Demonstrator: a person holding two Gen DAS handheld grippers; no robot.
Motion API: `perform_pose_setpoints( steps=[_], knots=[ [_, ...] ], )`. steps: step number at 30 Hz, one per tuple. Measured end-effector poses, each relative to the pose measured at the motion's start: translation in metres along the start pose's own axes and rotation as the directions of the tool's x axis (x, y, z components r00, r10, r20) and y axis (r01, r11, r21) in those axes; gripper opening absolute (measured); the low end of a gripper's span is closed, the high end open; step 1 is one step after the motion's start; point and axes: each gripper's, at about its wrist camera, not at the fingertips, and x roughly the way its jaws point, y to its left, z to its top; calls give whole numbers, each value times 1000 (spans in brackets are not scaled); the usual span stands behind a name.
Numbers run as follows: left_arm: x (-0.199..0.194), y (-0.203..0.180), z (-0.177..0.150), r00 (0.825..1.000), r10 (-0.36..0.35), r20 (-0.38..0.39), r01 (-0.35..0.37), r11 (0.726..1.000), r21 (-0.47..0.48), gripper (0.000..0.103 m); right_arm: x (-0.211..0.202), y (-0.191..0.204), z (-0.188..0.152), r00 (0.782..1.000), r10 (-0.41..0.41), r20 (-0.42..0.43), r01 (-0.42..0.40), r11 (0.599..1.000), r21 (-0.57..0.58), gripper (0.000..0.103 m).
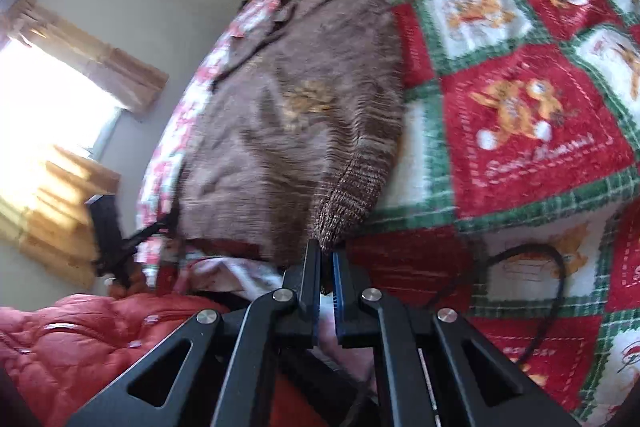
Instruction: Fold small clothes
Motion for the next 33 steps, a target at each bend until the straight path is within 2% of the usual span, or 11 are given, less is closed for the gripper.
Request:
perform_pose_setpoints(
  steps=[4,8,11,15,17,19,22,25,27,29,33],
  knots=[
    [-13,-4,16,999,-41,30,41,999,-12,10,-23,6,18,992,104,77,-108,993,50,5],
    [-19,-8,52,996,-57,71,59,998,-15,10,-38,8,51,972,180,149,-196,976,97,5],
    [-11,-5,89,995,-57,76,60,998,-38,10,-38,9,92,968,160,192,-181,978,100,5],
    [21,4,138,997,23,67,-20,999,-45,10,-25,-6,139,963,138,232,-179,970,167,5],
    [37,11,152,998,43,48,-41,997,-59,10,-10,-13,158,966,105,235,-152,969,193,5],
    [56,17,166,995,93,23,-91,994,-55,10,11,-22,176,973,57,223,-105,972,210,5],
    [71,28,175,996,81,-25,-82,995,-59,13,34,-30,186,978,-1,208,-42,978,203,5],
    [65,43,179,999,5,-45,-9,996,-93,23,45,-36,189,977,-43,208,4,983,185,5],
    [54,50,181,1000,21,-23,-23,997,-80,54,50,-39,191,979,-52,199,15,983,185,6],
    [38,57,181,998,63,24,-62,997,-40,70,51,-43,190,979,-47,197,10,982,188,6],
    [15,67,185,991,103,85,-106,994,32,71,44,-40,193,972,-12,236,-27,986,164,6]
  ],
)
